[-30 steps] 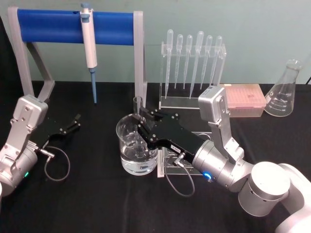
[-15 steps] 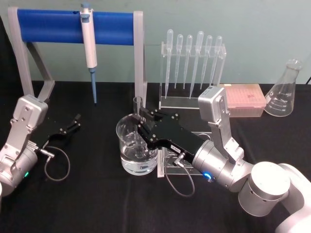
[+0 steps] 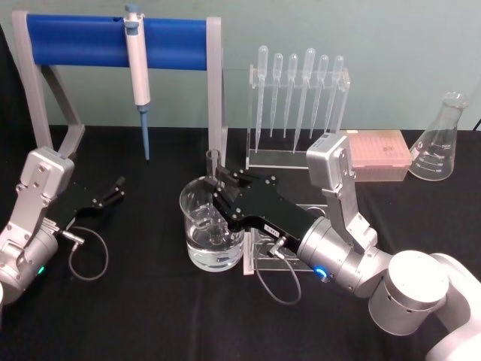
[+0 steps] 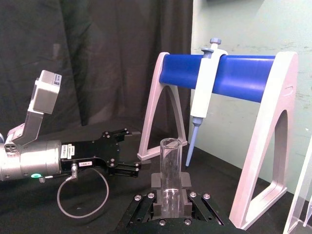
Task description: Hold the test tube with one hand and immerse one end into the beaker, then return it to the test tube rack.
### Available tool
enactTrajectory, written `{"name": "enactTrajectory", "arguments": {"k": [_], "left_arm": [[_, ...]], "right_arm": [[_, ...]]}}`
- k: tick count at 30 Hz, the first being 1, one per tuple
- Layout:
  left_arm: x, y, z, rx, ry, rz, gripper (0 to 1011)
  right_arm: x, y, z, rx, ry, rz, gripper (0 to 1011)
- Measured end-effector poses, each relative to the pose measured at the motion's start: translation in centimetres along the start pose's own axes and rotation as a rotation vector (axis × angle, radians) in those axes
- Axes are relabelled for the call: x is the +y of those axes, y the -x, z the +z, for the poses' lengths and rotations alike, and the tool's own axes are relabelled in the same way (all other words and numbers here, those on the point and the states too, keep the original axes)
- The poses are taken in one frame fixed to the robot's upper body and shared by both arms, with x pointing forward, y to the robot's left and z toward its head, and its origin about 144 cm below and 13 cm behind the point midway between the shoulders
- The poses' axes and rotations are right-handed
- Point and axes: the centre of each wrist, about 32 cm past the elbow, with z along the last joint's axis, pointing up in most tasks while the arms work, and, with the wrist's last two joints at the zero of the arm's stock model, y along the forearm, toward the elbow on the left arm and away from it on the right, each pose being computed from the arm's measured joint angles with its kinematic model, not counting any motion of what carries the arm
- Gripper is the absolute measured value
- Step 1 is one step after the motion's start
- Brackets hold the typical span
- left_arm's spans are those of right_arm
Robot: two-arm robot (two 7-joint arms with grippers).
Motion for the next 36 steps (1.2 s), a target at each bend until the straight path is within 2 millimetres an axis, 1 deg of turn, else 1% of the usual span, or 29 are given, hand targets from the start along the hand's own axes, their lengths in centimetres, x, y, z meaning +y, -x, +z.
{"name": "enactTrajectory", "arguments": {"k": [36], "left_arm": [[0.00,0.00,0.00,0.000,0.000,0.000,1000]], "right_arm": [[0.00,0.00,0.00,0.000,0.000,0.000,222]]}}
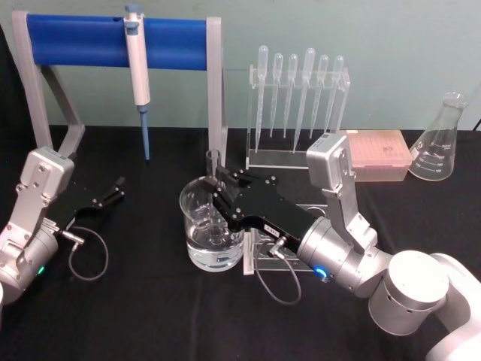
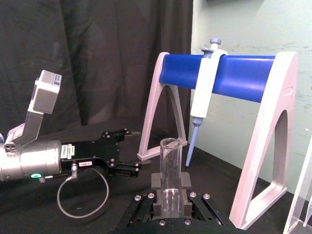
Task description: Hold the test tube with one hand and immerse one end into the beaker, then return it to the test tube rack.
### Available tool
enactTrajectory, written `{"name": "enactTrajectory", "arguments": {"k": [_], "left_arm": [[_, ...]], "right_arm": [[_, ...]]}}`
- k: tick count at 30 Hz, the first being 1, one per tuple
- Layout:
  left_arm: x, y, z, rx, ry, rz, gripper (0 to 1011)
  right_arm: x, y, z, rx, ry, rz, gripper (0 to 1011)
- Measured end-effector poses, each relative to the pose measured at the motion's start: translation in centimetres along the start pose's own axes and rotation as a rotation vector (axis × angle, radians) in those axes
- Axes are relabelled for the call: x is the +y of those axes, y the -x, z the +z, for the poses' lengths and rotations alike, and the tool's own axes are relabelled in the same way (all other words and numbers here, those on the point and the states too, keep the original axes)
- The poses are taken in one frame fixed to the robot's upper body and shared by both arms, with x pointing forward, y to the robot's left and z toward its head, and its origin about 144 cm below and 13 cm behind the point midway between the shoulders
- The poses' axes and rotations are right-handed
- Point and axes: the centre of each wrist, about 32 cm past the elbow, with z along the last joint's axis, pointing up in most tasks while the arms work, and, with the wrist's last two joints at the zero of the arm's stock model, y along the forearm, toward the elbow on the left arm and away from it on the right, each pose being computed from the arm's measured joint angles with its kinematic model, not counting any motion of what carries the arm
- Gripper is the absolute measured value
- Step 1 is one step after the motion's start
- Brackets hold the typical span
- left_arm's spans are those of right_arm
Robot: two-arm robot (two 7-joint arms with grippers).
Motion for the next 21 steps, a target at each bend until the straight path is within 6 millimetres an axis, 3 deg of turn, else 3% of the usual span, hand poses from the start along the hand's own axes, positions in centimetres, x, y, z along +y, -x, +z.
{"name": "enactTrajectory", "arguments": {"k": [21], "left_arm": [[0.00,0.00,0.00,0.000,0.000,0.000,1000]], "right_arm": [[0.00,0.00,0.00,0.000,0.000,0.000,222]]}}
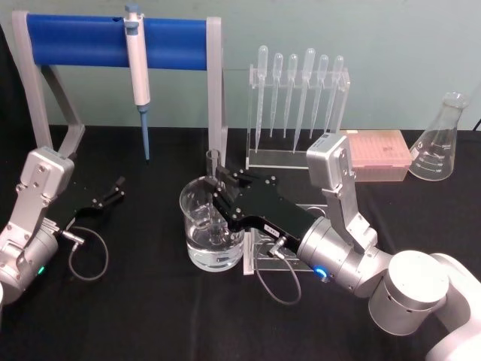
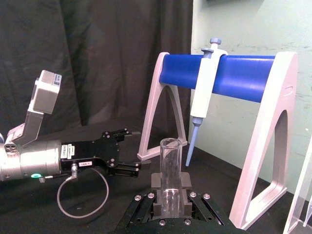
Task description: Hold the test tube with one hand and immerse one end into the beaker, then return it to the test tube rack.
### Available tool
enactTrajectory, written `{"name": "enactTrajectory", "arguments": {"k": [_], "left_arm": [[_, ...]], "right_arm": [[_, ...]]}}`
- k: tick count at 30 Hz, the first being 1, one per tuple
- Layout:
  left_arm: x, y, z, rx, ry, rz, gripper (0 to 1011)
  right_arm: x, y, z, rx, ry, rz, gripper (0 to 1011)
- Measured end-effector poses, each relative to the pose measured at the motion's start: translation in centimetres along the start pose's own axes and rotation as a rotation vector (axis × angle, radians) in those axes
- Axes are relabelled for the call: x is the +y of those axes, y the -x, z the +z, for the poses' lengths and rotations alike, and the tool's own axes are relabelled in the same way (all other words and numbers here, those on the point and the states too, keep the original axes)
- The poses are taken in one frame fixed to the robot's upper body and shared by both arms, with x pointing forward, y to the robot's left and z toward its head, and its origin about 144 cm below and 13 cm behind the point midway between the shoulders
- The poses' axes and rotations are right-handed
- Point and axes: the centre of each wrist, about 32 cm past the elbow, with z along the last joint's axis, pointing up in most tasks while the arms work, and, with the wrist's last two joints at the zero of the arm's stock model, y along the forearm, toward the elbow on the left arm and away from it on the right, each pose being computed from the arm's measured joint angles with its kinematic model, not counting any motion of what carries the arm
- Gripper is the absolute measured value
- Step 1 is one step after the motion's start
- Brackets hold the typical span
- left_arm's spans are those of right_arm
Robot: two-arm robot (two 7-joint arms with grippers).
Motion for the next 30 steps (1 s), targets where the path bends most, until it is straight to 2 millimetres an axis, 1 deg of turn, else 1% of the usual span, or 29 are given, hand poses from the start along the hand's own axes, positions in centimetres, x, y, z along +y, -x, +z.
{"name": "enactTrajectory", "arguments": {"k": [30], "left_arm": [[0.00,0.00,0.00,0.000,0.000,0.000,1000]], "right_arm": [[0.00,0.00,0.00,0.000,0.000,0.000,222]]}}
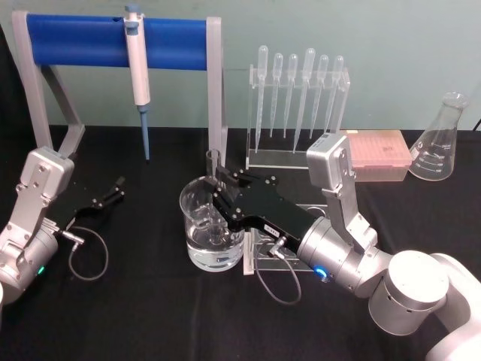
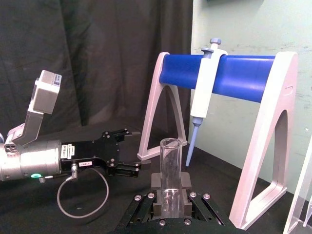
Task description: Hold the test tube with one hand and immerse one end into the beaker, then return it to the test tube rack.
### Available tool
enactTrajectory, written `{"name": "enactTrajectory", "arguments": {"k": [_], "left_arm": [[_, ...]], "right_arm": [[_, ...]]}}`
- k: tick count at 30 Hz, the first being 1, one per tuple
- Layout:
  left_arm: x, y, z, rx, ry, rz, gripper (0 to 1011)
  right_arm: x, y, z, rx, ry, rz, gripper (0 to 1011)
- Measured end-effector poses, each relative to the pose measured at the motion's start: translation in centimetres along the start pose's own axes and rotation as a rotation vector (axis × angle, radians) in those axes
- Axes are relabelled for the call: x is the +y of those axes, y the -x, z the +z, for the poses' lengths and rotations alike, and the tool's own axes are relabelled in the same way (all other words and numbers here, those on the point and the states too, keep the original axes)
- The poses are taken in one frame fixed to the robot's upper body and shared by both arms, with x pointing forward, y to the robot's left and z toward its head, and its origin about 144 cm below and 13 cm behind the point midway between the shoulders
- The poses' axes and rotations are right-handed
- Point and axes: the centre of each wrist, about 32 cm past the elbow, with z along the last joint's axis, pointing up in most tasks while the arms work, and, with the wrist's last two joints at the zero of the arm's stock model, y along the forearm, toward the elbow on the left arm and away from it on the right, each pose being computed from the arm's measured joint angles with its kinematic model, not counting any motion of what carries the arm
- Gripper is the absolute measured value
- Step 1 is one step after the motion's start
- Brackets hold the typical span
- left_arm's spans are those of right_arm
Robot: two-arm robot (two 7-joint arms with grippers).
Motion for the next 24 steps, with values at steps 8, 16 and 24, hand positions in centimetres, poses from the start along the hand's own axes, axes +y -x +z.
{"name": "enactTrajectory", "arguments": {"k": [8,16,24], "left_arm": [[0.00,0.00,0.00,0.000,0.000,0.000,1000],[0.00,0.00,0.00,0.000,0.000,0.000,1000],[0.00,0.00,0.00,0.000,0.000,0.000,1000]], "right_arm": [[0.00,0.00,0.00,0.000,0.000,0.000,222],[0.00,0.00,0.00,0.000,0.000,0.000,222],[0.00,0.00,0.00,0.000,0.000,0.000,222]]}}
